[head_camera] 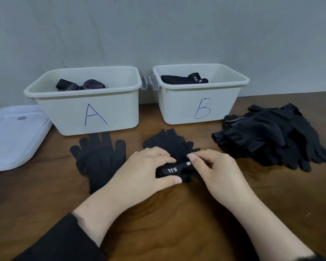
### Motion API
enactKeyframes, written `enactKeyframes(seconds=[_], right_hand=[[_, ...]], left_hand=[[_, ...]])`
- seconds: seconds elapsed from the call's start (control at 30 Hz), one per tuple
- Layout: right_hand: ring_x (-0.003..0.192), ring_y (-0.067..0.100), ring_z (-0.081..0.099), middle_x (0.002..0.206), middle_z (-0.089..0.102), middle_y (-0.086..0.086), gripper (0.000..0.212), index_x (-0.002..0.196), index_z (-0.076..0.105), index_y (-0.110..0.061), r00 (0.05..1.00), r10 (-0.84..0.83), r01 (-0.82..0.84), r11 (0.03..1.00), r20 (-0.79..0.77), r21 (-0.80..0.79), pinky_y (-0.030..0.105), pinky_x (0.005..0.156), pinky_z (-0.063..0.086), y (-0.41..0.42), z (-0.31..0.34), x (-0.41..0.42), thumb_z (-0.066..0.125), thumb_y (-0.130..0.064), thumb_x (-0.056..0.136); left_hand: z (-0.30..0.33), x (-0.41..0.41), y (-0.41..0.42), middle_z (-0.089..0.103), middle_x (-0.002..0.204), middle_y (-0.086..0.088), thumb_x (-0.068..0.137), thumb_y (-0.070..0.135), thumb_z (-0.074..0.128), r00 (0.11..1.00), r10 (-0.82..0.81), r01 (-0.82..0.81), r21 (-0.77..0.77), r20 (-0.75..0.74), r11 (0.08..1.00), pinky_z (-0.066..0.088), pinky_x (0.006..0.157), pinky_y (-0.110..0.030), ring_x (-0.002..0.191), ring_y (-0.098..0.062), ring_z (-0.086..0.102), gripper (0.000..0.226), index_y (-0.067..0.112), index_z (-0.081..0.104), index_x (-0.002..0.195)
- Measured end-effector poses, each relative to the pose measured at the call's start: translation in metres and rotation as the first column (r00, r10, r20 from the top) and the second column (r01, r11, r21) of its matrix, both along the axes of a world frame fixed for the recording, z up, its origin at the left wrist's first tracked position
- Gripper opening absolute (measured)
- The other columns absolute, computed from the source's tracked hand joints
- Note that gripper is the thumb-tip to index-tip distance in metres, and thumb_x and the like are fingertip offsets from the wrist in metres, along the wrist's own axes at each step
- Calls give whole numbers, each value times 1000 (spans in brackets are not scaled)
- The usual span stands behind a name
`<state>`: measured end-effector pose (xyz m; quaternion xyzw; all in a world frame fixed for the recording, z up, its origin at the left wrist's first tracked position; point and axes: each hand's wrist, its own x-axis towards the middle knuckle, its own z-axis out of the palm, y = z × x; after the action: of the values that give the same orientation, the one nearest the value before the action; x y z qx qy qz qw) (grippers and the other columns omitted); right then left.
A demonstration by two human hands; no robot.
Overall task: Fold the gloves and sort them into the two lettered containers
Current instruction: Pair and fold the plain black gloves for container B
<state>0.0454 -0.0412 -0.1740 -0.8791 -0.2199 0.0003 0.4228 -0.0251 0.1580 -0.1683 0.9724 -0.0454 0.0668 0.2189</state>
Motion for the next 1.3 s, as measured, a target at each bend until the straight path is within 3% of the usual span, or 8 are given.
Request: enactKeyframes(seconds=[0.13, 0.3, 0.47, 0.63, 0.73, 0.87, 1.17, 1.3], right_hand=[[92, -3, 64, 93, 69, -21, 15, 104, 68, -40, 1000, -14, 15, 1000, -25, 25, 21, 80, 54, -1, -2, 5, 53, -40, 101], [100, 0, 65, 103, 69, -19, 16, 111, 64, -39, 998, -1, 4, 999, -64, 49, 28, 88, 57, 1, -8, 8, 51, -41, 102], [107, 2, 65, 111, 69, -17, 23, 123, 60, -39, 996, 15, -7, 996, -91, 87, 32, 95, 57, 1, -13, 9, 47, -41, 104], [102, 2, 67, 105, 69, -19, 20, 117, 62, -40, 995, 3, 11, 991, -103, 136, 33, 93, 58, 1, -15, 11, 46, -39, 104], [106, 1, 65, 109, 68, -18, 20, 119, 61, -40, 995, -9, 22, 992, -103, 126, 32, 96, 56, 1, -14, 10, 48, -38, 104], [108, 2, 64, 111, 68, -17, 19, 119, 61, -38, 994, -20, 35, 989, -103, 141, 31, 98, 55, 1, -11, 10, 52, -35, 103], [100, 5, 67, 105, 69, -13, 11, 109, 61, -39, 989, -82, 104, 977, -125, 184, 34, 93, 56, 1, -8, 8, 59, -35, 99], [109, 7, 67, 122, 66, -14, 30, 126, 60, -36, 972, -111, 159, 959, -205, 234, 34, 99, 54, 3, -6, 5, 63, -40, 96]], left_hand=[[-3, 1, 1, 53, 135, 25, 100, 49, 45, 997, -36, 33, 46, 64, 998, 27, 102, -14, 123, 7, 39, 36, 39, 62, 130], [-5, 4, -1, 69, 110, 14, 105, 30, 46, 957, 38, -42, 8, 286, 999, 43, 92, -17, 103, -3, 58, 26, 27, 70, 115], [-12, 10, 7, 71, 117, -4, 93, 9, 62, 847, 92, -114, 10, 523, 993, 28, 106, -10, 115, -10, 52, 25, 8, 72, 116], [-20, 13, 11, 70, 120, 7, 97, 29, 51, 927, -81, 34, 134, 366, 990, 49, 98, -27, 112, -8, 61, 29, 23, 74, 114], [-10, 6, 6, 64, 125, 21, 99, 50, 42, 977, -83, 53, 153, 195, 987, 42, 96, -17, 114, 0, 57, 37, 36, 68, 121], [-12, 8, 10, 48, 138, 25, 94, 56, 55, 996, -75, 68, 115, 56, 991, 34, 105, -17, 125, 2, 43, 53, 37, 48, 143], [-16, 12, 9, 56, 126, 21, 101, 39, 50, 993, -82, 70, 128, 87, 989, 38, 99, -21, 114, -1, 48, 33, 34, 59, 133], [-16, 10, 10, 58, 118, 20, 103, 38, 46, 994, -56, 49, 72, 94, 996, 40, 94, -20, 108, -1, 49, 28, 35, 62, 126]])
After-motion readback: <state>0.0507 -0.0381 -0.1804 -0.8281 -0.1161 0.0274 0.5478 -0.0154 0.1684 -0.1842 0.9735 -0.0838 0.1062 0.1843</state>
